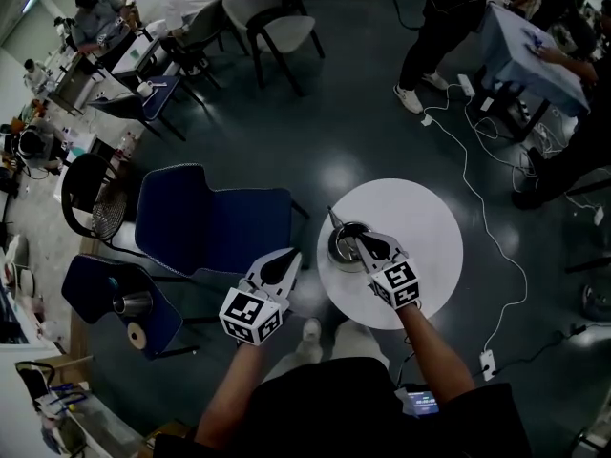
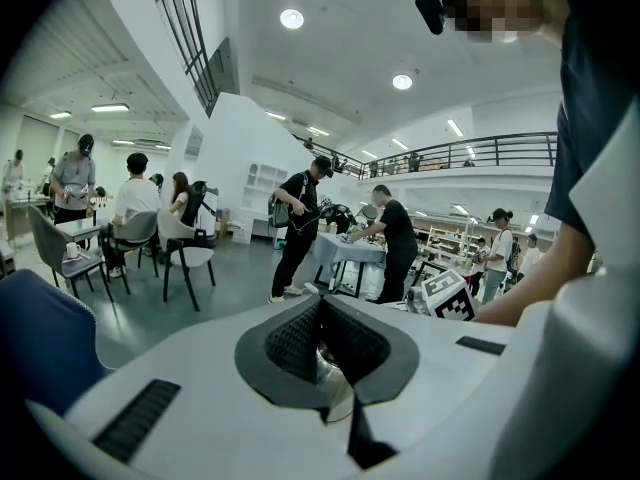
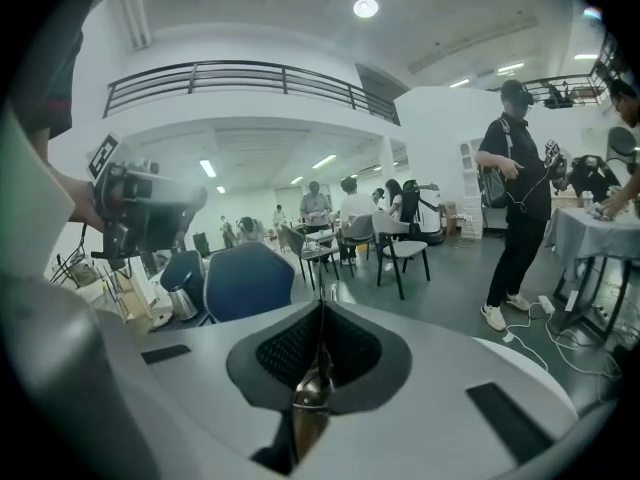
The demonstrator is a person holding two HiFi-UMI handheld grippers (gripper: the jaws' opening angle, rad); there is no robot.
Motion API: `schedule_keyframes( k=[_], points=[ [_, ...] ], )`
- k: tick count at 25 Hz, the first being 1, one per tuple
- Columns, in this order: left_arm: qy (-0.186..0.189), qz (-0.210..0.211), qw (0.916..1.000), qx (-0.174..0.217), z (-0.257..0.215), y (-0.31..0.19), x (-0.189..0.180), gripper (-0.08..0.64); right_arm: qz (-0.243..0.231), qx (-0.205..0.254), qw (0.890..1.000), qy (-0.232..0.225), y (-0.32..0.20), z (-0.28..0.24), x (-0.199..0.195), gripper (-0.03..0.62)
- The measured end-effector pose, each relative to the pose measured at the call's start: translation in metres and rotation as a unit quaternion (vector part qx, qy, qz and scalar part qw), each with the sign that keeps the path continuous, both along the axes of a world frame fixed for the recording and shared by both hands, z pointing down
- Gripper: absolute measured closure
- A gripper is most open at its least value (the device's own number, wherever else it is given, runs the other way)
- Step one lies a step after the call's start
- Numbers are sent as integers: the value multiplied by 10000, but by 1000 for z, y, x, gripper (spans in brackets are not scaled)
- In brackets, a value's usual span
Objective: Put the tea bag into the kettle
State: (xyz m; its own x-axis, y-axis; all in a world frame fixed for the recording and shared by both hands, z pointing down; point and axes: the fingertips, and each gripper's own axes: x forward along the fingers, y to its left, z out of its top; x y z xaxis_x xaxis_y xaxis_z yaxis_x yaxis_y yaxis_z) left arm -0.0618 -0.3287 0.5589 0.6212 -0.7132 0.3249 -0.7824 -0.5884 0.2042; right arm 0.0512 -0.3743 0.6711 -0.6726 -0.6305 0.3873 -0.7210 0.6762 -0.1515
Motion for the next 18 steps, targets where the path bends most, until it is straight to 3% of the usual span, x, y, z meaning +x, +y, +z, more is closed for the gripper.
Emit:
schedule_keyframes(
  k=[4,18],
  points=[
    [35,37,10000,-5,1,3,6,544,-133,-103,9992,351,5,12,0,568],
    [69,-7,9999,-88,8,9,3,544,-235,-286,9958,832,6,30,-4,568]
  ],
)
